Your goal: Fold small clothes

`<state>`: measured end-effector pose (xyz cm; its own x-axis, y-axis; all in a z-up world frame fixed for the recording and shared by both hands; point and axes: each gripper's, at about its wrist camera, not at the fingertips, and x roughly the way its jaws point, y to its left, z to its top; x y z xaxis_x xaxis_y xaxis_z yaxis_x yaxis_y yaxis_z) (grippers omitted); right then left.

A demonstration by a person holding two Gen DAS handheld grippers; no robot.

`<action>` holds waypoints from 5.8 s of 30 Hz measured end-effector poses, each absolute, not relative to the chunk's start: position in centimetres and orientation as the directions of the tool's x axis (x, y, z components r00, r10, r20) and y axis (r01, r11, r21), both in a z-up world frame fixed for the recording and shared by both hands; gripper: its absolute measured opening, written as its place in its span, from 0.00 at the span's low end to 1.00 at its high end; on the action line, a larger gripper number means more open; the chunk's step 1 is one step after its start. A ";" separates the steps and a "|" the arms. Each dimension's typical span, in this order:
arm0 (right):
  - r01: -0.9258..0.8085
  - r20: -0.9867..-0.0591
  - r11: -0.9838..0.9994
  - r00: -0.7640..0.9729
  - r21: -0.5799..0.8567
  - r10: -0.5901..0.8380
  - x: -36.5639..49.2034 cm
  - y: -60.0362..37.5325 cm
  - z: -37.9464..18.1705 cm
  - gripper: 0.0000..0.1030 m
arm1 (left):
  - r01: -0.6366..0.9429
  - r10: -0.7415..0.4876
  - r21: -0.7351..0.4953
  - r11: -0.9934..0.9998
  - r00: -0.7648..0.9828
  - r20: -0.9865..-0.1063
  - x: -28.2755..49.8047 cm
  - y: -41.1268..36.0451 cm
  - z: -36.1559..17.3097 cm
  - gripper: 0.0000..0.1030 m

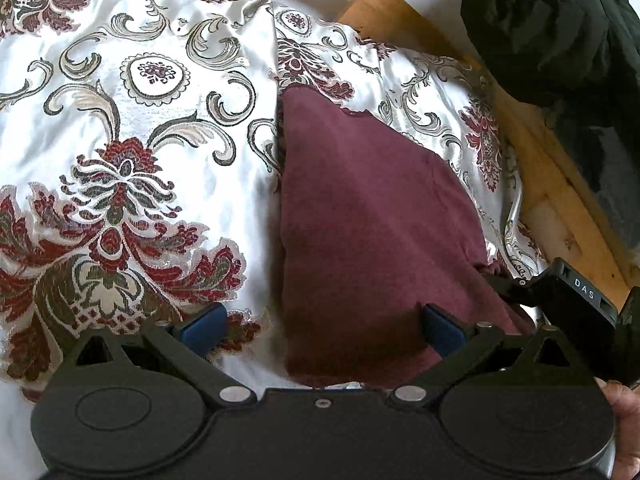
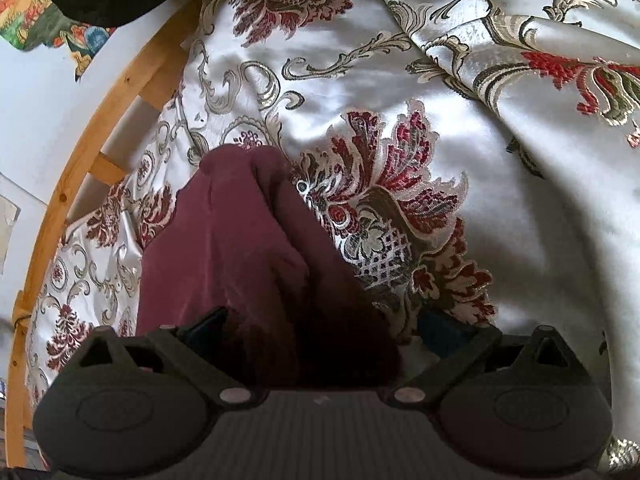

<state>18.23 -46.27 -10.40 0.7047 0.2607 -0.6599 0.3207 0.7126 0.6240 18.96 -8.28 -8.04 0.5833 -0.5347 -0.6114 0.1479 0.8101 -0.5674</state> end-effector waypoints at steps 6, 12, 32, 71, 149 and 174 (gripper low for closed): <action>0.318 -0.644 0.686 0.710 0.654 0.285 18.2 -46.3 -10.6 0.71 | 0.149 -0.534 -0.566 0.811 0.584 -0.612 19.0 -8.3 -8.1 0.99; 0.316 -0.646 0.686 0.705 0.655 0.292 18.1 -46.2 -10.6 0.55 | 0.158 -0.531 -0.556 0.816 0.584 -0.614 18.9 -8.5 -8.0 0.99; 0.328 -0.628 0.696 0.745 0.639 0.226 18.5 -47.2 -10.0 0.91 | 0.276 -0.627 -0.601 0.750 0.585 -0.515 21.6 -9.6 -7.0 0.99; 0.218 -0.631 0.841 0.756 0.496 0.176 23.9 -44.3 -10.6 0.49 | 0.255 -0.643 -0.628 0.735 0.554 -0.529 22.4 -9.1 -9.0 0.99; -0.036 -0.448 0.915 0.863 0.402 0.231 24.2 -35.6 -7.9 0.54 | 0.215 -0.456 -0.424 0.880 0.638 -0.621 23.1 -1.7 -4.7 0.68; -0.049 -0.215 0.985 0.973 0.168 0.085 5.4 -32.5 -1.3 1.00 | 0.222 -0.293 -0.216 0.951 0.871 -0.394 6.3 0.7 2.9 0.99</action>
